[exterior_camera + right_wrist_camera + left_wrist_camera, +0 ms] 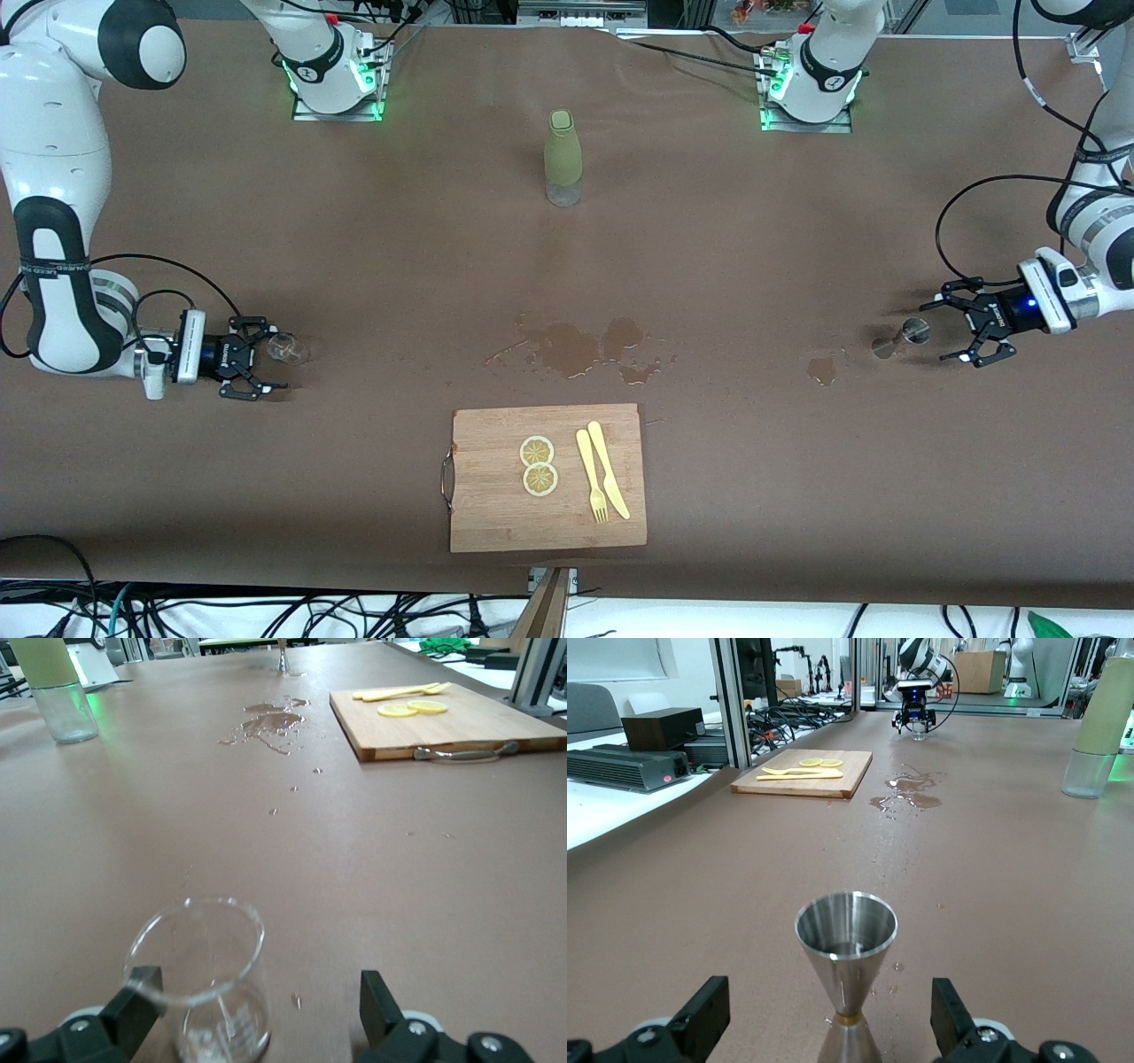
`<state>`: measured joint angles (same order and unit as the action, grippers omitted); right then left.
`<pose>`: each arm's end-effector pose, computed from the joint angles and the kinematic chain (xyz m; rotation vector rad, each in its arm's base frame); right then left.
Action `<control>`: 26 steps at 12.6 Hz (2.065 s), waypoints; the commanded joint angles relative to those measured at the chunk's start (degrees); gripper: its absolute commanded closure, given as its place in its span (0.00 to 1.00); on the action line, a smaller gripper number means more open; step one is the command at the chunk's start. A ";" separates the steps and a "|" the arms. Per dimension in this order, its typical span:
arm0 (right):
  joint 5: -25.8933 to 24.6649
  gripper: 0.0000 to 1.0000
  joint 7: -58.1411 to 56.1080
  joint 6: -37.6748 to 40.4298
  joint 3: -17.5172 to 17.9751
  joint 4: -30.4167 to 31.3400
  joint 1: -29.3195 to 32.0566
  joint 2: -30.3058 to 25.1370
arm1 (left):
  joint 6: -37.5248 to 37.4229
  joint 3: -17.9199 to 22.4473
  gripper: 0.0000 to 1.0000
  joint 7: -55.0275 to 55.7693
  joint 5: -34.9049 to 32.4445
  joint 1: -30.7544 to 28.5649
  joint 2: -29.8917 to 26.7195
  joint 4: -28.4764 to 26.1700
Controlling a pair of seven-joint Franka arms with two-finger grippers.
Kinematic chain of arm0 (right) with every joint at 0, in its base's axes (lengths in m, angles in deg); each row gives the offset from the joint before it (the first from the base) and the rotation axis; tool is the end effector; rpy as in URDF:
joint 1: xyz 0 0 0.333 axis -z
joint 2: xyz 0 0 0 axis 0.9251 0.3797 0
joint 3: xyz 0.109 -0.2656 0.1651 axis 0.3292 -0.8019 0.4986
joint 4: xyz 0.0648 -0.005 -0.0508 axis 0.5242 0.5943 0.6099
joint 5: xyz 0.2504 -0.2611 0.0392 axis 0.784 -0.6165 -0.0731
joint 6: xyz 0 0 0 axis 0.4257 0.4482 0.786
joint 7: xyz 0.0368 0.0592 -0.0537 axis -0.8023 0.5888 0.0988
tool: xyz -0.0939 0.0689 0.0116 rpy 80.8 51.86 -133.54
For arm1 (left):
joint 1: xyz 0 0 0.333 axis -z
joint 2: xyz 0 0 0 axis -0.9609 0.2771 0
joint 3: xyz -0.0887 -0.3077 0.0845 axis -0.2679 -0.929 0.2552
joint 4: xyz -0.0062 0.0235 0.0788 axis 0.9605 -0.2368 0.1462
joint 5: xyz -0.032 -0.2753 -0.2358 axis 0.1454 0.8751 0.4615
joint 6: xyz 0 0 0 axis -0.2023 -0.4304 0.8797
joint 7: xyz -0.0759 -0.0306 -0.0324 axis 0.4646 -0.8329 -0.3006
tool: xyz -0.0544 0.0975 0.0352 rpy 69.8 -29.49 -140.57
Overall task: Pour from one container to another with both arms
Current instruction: 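Close the right gripper on the beaker while the left gripper grips the jigger, then lift the beaker with the right gripper while the left gripper lifts the jigger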
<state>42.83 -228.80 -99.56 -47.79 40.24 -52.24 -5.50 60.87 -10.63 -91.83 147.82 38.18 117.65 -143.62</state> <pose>0.6308 -0.1125 0.1261 -1.5457 -1.5548 -0.8426 0.5336 0.2505 0.1755 1.7032 -1.3409 1.1436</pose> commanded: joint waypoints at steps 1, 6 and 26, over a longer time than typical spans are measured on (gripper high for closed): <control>0.86 0.00 -0.46 1.00 0.35 -1.63 0.20 1.04 | -1.84 1.84 0.00 -6.84 3.82 0.49 3.87 1.63; 0.86 0.11 -0.29 1.09 0.35 -1.63 0.37 1.04 | -2.55 1.84 0.00 -8.18 6.46 1.54 7.65 2.50; 1.04 0.70 33.18 6.80 8.78 -3.21 -3.84 0.60 | -5.80 1.05 0.95 -8.53 14.55 3.92 10.91 2.50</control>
<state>43.03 -198.72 -93.25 -40.23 38.26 -56.04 -5.49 56.52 -9.95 -98.06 160.39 41.76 127.63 -142.06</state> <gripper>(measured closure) 0.511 0.502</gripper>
